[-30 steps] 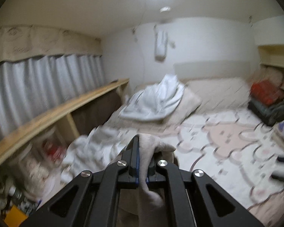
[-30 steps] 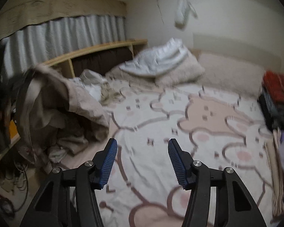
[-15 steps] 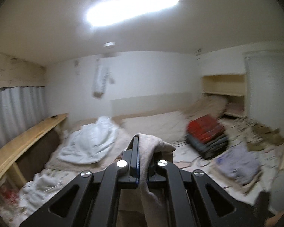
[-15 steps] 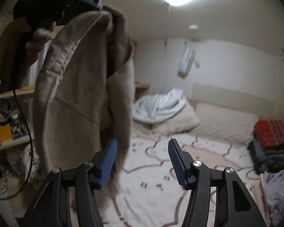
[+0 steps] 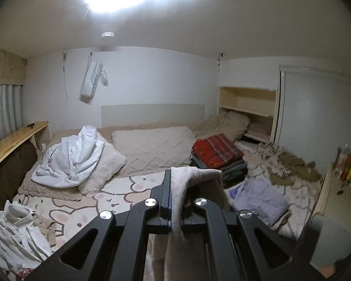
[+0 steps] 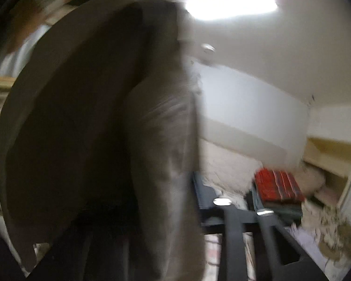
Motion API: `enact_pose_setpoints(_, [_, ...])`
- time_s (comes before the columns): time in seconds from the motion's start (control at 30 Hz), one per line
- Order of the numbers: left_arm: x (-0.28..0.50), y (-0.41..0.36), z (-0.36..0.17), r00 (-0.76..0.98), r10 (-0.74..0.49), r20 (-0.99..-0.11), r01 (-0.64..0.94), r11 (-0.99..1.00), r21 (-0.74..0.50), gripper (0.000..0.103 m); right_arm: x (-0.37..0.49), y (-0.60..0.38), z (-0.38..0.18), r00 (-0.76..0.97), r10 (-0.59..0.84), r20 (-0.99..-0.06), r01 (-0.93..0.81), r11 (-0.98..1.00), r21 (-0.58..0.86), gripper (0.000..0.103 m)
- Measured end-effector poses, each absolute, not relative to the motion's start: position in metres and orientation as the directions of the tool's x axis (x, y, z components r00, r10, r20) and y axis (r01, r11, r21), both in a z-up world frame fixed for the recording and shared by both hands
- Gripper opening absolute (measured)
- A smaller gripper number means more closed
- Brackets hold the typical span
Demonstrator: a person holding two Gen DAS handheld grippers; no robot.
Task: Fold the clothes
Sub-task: 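Grasp another shirt edge with the right gripper while the left gripper holds the shirt up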
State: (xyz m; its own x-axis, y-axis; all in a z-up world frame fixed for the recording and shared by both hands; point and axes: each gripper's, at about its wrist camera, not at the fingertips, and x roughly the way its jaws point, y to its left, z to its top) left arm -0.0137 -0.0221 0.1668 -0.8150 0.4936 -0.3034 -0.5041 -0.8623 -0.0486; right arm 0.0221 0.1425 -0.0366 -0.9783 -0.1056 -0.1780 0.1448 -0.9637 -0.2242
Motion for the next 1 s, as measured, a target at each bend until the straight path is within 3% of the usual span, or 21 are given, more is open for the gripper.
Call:
enact_pose_setpoints(0.13, [-0.017, -0.031, 0.130, -0.794, 0.501, -0.346, -0.509, -0.857, -0.072, 0.005, -0.012, 0.226, -0.007, -0.877, -0.372, -0.304, 0.305, -0.921, 0.244, 0.012])
enact_pose_setpoints(0.33, [-0.015, -0.024, 0.072, -0.768, 0.483, -0.421, -0.512, -0.857, -0.049, 0.009, -0.040, 0.247, 0.021, -0.824, -0.499, -0.269, 0.376, -0.836, 0.400, 0.006])
enact_pose_setpoints(0.37, [-0.013, -0.022, 0.064, -0.778, 0.461, -0.427, -0.499, -0.866, -0.028, 0.022, -0.044, 0.250, 0.026, -0.815, -0.518, -0.261, 0.386, -0.820, 0.421, 0.006])
enact_pose_setpoints(0.4, [-0.012, -0.023, 0.057, -0.789, 0.439, -0.429, -0.481, -0.876, -0.012, 0.043, -0.048, 0.252, 0.031, -0.806, -0.536, -0.252, 0.396, -0.804, 0.443, 0.006])
enact_pose_setpoints(0.47, [-0.007, -0.026, 0.041, -0.807, 0.402, -0.433, -0.448, -0.894, 0.004, 0.059, -0.055, 0.237, 0.037, -0.766, -0.596, -0.241, 0.442, -0.760, 0.476, 0.006])
enact_pose_setpoints(0.6, [0.015, -0.032, 0.020, -0.854, 0.313, -0.415, -0.375, -0.924, 0.075, 0.059, -0.072, 0.208, 0.052, -0.714, -0.656, -0.246, 0.504, -0.725, 0.470, 0.006])
enact_pose_setpoints(0.8, [0.101, -0.017, 0.006, -0.976, 0.104, -0.191, -0.172, -0.908, 0.383, 0.060, -0.084, 0.156, 0.055, -0.663, -0.680, -0.312, 0.551, -0.726, 0.412, 0.006])
enact_pose_setpoints(0.93, [0.129, 0.001, -0.020, -0.985, 0.033, -0.168, -0.109, -0.878, 0.466, 0.060, -0.086, 0.128, 0.057, -0.617, -0.706, -0.347, 0.586, -0.707, 0.396, 0.006])
enact_pose_setpoints(1.0, [0.133, 0.012, -0.041, -0.994, -0.061, -0.089, 0.002, -0.839, 0.544, 0.060, -0.084, 0.119, 0.060, -0.594, -0.722, -0.355, 0.599, -0.691, 0.404, 0.006])
